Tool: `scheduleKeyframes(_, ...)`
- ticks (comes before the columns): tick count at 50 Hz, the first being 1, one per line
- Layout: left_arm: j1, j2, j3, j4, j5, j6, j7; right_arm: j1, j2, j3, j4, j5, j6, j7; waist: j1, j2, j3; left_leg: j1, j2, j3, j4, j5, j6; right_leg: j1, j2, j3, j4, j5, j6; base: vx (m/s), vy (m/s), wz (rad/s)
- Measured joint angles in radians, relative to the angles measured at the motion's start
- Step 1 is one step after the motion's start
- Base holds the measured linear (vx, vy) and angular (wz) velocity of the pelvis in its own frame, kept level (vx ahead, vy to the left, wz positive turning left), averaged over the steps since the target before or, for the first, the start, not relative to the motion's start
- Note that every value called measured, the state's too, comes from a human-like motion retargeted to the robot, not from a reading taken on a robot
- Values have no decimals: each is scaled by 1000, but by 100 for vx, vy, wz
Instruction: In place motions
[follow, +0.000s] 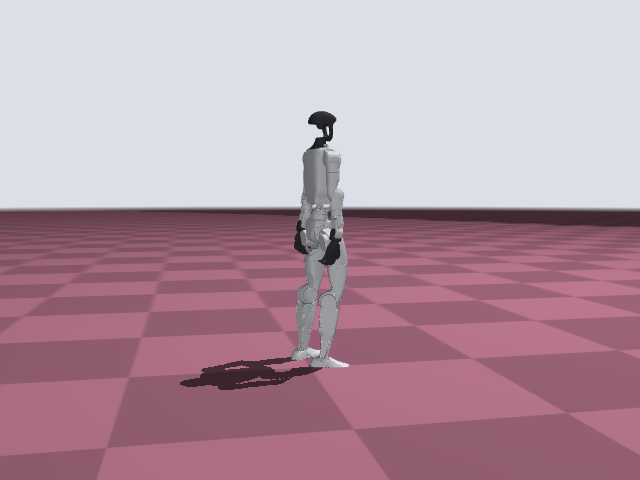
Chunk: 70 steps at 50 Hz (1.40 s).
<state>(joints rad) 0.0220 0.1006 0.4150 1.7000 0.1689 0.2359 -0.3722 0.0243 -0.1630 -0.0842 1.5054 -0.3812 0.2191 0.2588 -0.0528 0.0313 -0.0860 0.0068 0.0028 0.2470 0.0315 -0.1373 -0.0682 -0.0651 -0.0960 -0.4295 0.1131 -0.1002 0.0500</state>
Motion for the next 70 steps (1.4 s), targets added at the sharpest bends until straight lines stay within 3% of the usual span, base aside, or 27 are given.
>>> scheduleKeyframes(10, -19, 27, -1, -13, -4, 3, -5, -11, 23, 46, -86, -52, -28, 40, -32, -2, -6, -20, 44, 0, 29, -22, -33, -11, 30, 14, 6, -21, -11, -1, -16, 6)
scheduleKeyframes(15, -38, 36, -10, -37, -13, 2, -11, 2, 25, 54, -76, -92, -29, 68, -68, -33, 6, -61, 48, -20, 156, -64, -38, -19, 14, 53, 20, -26, -7, -1, -14, -6)
scheduleKeyframes(18, -53, 38, -23, -49, -19, -1, -14, 6, 21, 45, -52, -93, -19, 71, -53, -60, 18, -83, 40, 4, 244, -30, -32, -36, -11, 102, 36, -15, -3, -3, -7, -81)
scheduleKeyframes(20, -63, 34, -24, -53, -21, -2, -15, 8, 14, 38, -38, -90, -10, 74, -27, -78, 28, -92, 22, -8, 280, -32, 2, -53, -28, 153, 47, -1, -1, -4, -1, -153)
scheduleKeyframes(22, -67, 27, -22, -56, -27, -6, -12, 12, 5, 30, -30, -90, -6, 74, 15, -83, 43, -87, -8, -87, 248, -59, 30, -70, -23, 224, 55, 16, -3, -2, 4, -222)
scheduleKeyframes(25, -62, 16, -24, -56, -32, -12, -12, 19, -11, 11, -23, -100, -9, 66, 87, -69, 56, -73, -88, -338, 159, -49, 55, -101, 21, 347, 65, 44, -13, 2, 8, -268)
scheduleKeyframes(27, -55, 12, -31, -51, -31, -16, -10, 23, -22, 0, -24, -113, -11, 60, 99, -63, 50, -79, -106, -417, 135, -11, 36, -131, 43, 418, 68, 65, -11, 3, 8, -221)
scheduleKeyframes(28, -52, 12, -35, -47, -31, -16, -9, 22, -27, -3, -25, -119, -10, 58, 73, -61, 43, -86, -79, -336, 136, -27, 32, -147, 46, 439, 68, 79, -10, -4, 6, -122)
scheduleKeyframes(30, -55, 14, -47, -34, -33, -15, -10, 13, -34, -6, -34, -122, -1, 52, -21, -51, 44, -63, -34, -132, 109, -59, 77, -169, 53, 451, 66, 108, -22, -17, 4, -63)
scheduleKeyframes(35, -81, 36, -112, -15, -27, -12, -21, -32, -32, 15, -53, -42, -17, 14, -149, -3, 113, -9, 0, -14, 39, -82, 75, -232, 125, 516, 68, 144, -50, -33, 4, -186)
scheduleKeyframes(38, -88, 61, -144, -19, 25, -3, -13, -41, -23, 30, -33, -26, -27, 33, -183, 9, 126, 17, 19, 116, 7, -100, 72, -266, 59, 256, 70, 70, -94, -32, -6, -279)
scheduleKeyframes(43, -76, 72, -168, -12, 71, 7, 12, -26, -32, 16, 20, -67, -4, 53, -144, 24, 93, 57, 30, 374, -40, -144, 53, -302, -23, -96, 96, -65, -130, -17, -13, -348)
scheduleKeyframes(50, -48, 49, -148, -24, 80, 10, 6, -24, -74, -61, 100, 2, 36, 3, -206, 97, 42, 79, 85, 694, -37, -208, -14, -258, -84, -590, 109, -184, -77, -9, -17, -300)
scheduleKeyframes(55, -54, 36, -141, -52, 104, 13, 13, -51, -111, -125, 172, 155, 51, -18, -197, 122, 13, 130, 75, 961, -42, -216, -73, -195, -51, -851, 64, -191, -63, 7, -16, -282)
scheduleKeyframes(58, -58, 27, -158, -74, 111, 13, 8, -43, -117, -164, 193, 216, 50, -32, -193, 131, -5, 153, 67, 1022, -29, -210, -95, -196, -37, -854, 66, -152, -80, 23, -22, -202)
scheduleKeyframes(61, -71, 14, -175, -97, 115, 17, -5, -16, -112, -192, 195, 242, 48, -36, -204, 145, -17, 180, 62, 1050, -17, -199, -105, -218, -45, -783, 100, -94, -144, 28, -15, -120)
scheduleKeyframes(64, -93, -9, -181, -118, 129, 13, -17, 29, -99, -226, 191, 239, 46, -28, -216, 158, -27, 221, 64, 1039, 5, -175, -91, -222, -61, -705, 141, -129, -156, 38, -17, -44)
scheduleKeyframes(67, -102, -39, -186, -133, 142, -2, -19, 70, -82, -256, 195, 234, 55, -23, -210, 143, -51, 256, 63, 992, 58, -101, -28, -217, -96, -611, 183, -171, -133, 46, -18, -36)
scheduleKeyframes(70, -82, -61, -194, -140, 135, -24, -18, 91, -55, -270, 195, 244, 76, -44, -183, 64, -110, 273, 27, 952, 156, 15, 115, -207, -171, -548, 185, -185, -111, 50, -22, -88)
